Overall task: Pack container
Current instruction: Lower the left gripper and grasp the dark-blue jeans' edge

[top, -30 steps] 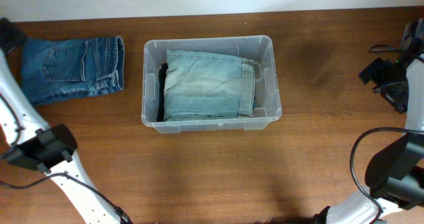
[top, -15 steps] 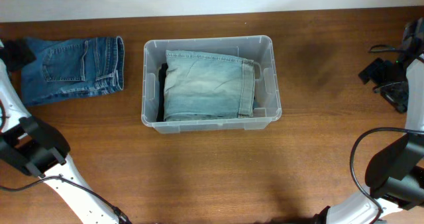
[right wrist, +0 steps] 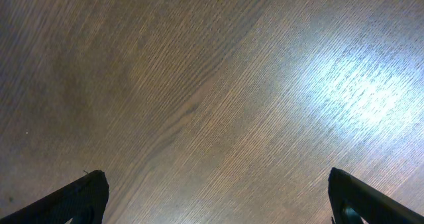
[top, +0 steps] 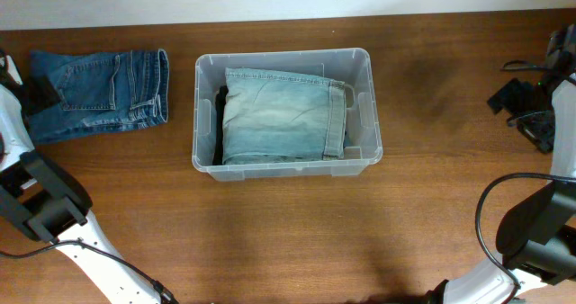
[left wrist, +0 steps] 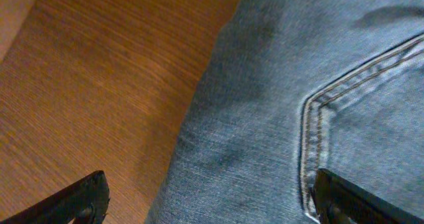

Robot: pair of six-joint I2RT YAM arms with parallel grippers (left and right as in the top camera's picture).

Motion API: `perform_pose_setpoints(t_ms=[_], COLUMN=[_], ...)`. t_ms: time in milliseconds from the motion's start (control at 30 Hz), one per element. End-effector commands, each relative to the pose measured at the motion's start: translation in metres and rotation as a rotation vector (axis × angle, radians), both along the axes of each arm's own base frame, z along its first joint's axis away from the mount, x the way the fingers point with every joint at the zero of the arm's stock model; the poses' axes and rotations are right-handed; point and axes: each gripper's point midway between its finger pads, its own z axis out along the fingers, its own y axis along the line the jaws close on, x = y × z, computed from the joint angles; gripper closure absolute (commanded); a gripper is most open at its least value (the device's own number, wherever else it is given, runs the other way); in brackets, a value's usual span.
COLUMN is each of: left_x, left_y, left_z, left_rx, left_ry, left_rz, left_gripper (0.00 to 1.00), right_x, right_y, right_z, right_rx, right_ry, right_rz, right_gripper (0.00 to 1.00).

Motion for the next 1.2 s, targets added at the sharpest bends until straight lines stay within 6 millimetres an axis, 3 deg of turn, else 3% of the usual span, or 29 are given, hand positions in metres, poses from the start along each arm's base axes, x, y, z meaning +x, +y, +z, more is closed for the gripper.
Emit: perform_pose_setpoints(t_ms=[0,500,733,1000,1067,1167], left_x=[-0.003,-0.033,-0.048,-0.024,-0.019,-0.018], left_y=[0.004,-0.018,-0.040,-0.109,-0.117,-0.115], left_z=[-0.001,-0.056,-0.067,-0.056,-0.052,-0.052], left_rx=[0.005,-0.092,-0.216,-0.592,-0.631,-0.611], left_ry=[-0.003,0.130,0.168,0.011,-0.014,-0.010], left_rz=[-0.010,-0.012,0.038,-0.064,-0.086,-0.085], left_gripper=[0.03,0.05,0.06,0.05,0.05,0.05], right_x=[-0.001,-0.001,-0.001,-0.001,-0.001,-0.001], right_y=[-0.002,-0.002,-0.002,-0.002,-0.002,-0.002], right_z=[-0.001,-0.001,-0.001,-0.001,-0.001,-0.001], right_rx=[-0.008,-0.008,-0.008,-0.008,-0.008,-0.008], right_ry=[0.007,0.007,0.007,0.007,0.007,0.007], right_rz=[-0.011,-0.011,-0.011,-0.011,-0.011,-0.011], right_gripper=[0.02,0.01,0.02,0.02,0.02,0.02])
